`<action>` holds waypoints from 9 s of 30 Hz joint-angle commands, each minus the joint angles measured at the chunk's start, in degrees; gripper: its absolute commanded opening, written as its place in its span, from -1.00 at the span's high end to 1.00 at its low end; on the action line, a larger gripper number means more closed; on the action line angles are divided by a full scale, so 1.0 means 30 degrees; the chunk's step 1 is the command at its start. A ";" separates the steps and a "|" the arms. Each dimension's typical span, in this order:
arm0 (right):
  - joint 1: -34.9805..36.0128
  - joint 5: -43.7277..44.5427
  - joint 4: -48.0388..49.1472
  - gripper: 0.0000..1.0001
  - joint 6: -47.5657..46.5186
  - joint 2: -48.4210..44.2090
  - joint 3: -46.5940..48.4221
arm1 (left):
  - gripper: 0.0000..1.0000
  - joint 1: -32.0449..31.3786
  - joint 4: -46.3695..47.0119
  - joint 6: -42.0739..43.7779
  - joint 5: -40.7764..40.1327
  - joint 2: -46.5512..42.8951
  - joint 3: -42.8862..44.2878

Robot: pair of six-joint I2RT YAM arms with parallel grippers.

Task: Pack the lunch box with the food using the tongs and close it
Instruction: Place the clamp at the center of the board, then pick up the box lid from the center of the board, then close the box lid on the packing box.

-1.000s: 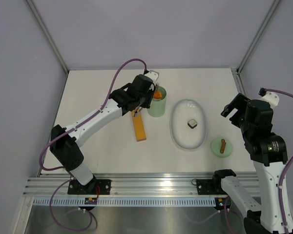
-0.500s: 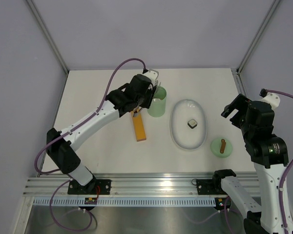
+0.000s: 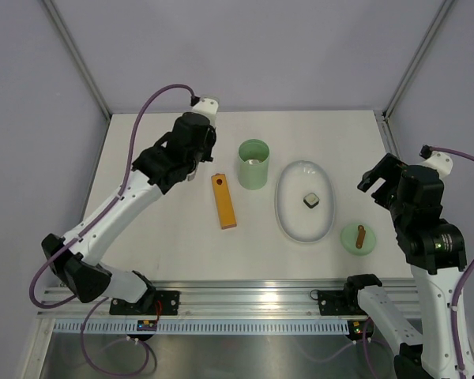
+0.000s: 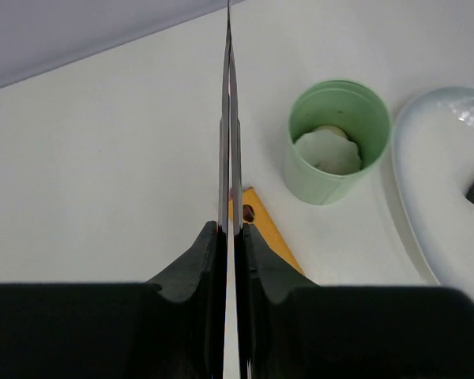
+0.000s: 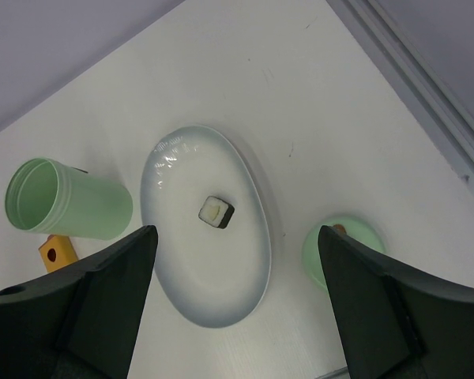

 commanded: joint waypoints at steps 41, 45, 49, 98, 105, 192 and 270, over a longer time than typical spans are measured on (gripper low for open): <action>-0.0066 -0.1643 0.1077 -0.82 0.0283 0.1720 -0.4311 | -0.60 0.9028 0.4005 -0.5180 0.3594 0.6419 -0.5275; -0.0066 -0.2204 0.1603 -0.81 0.0693 0.2800 -0.5746 | -0.94 0.8999 0.3448 -0.5122 0.3769 0.4839 -0.4983; -0.0066 -0.1824 0.1839 -0.79 0.1192 0.3770 -0.6014 | -0.98 0.9028 0.2482 -0.5033 0.3769 0.2295 -0.4397; -0.5867 -0.1821 0.1132 -0.59 0.4098 1.3028 -0.6541 | -0.98 0.7329 -0.0684 -0.3920 0.7140 -0.4921 -0.7120; -0.5867 -0.2467 0.2220 -0.25 0.2863 1.3233 -0.6600 | -0.98 0.7358 -0.0684 -0.3861 0.6992 -0.4804 -0.6974; 0.8196 -0.5812 -0.4518 1.00 0.1574 3.0314 2.6301 | -0.98 0.9116 0.0048 -0.5531 1.0478 -0.2226 -0.5919; 0.9426 -0.4166 -0.3990 1.00 0.0783 2.9901 2.5977 | -0.98 0.9409 1.0533 -1.4290 1.8947 0.8322 -0.1933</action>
